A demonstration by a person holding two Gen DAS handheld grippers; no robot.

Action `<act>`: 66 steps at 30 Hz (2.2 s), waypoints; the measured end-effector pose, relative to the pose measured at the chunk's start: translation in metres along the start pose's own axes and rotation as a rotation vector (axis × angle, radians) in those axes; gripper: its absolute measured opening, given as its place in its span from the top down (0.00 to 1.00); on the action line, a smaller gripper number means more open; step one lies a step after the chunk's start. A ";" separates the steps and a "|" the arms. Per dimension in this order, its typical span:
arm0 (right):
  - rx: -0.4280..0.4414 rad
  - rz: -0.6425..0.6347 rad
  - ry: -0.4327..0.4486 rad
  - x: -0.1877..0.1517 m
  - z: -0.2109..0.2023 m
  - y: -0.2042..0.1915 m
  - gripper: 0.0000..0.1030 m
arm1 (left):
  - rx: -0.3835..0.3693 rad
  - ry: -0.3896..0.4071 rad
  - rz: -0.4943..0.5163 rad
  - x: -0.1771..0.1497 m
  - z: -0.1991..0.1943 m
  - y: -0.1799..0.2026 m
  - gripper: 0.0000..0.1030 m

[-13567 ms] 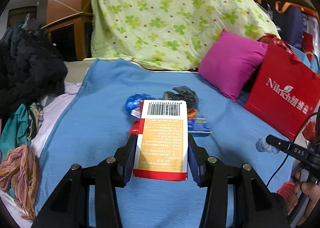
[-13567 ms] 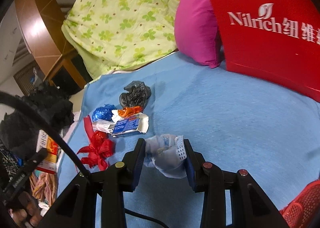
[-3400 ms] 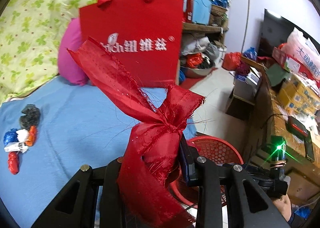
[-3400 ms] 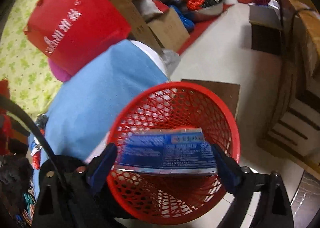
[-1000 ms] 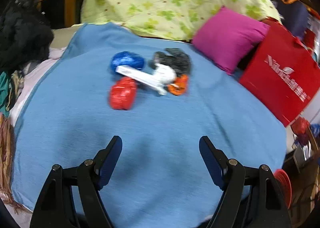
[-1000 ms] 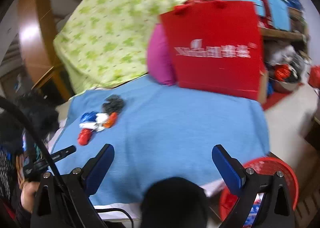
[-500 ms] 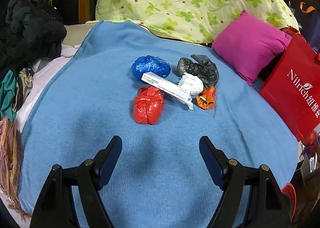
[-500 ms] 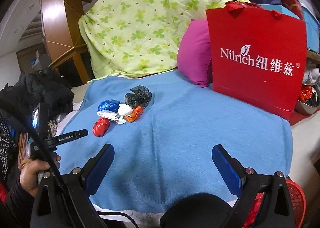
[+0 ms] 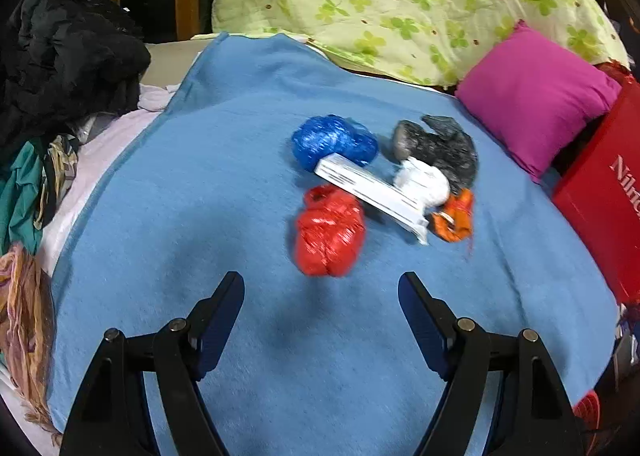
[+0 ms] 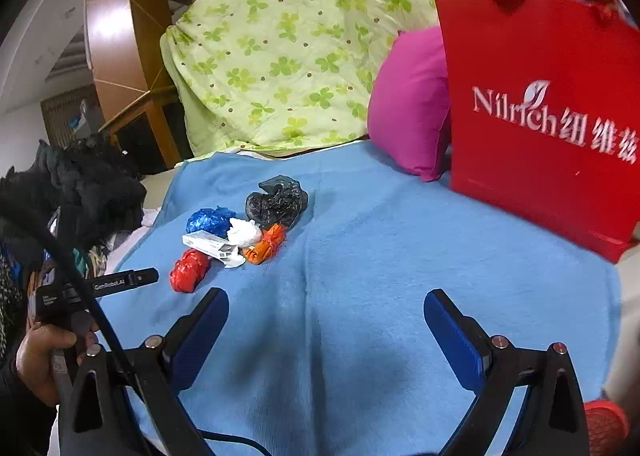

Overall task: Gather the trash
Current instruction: 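Return both tools to the remaining plastic bags on the blanket, then close the left tool on the red plastic bag, then grasp the white medicine tube box with the right tool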

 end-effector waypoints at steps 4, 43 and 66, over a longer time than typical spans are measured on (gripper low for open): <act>0.035 0.032 -0.015 -0.010 0.015 0.002 0.03 | 0.024 -0.019 -0.008 0.009 0.020 -0.005 0.23; 0.101 0.106 -0.054 -0.028 0.036 0.006 0.03 | 0.142 0.035 -0.060 0.007 0.034 -0.048 0.53; 0.077 0.023 -0.153 -0.024 0.057 -0.012 0.03 | 0.161 0.128 -0.159 0.004 0.034 -0.077 0.53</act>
Point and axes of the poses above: each gripper's, at about its wrist camera, not at the fingertips, and z roughly the way its jaws point, y to its right, x to its top, the point moved 5 cm from there along z, roughly the way its jaws point, and after that the axes turned 2 degrees about x, right-handed, at the moved point
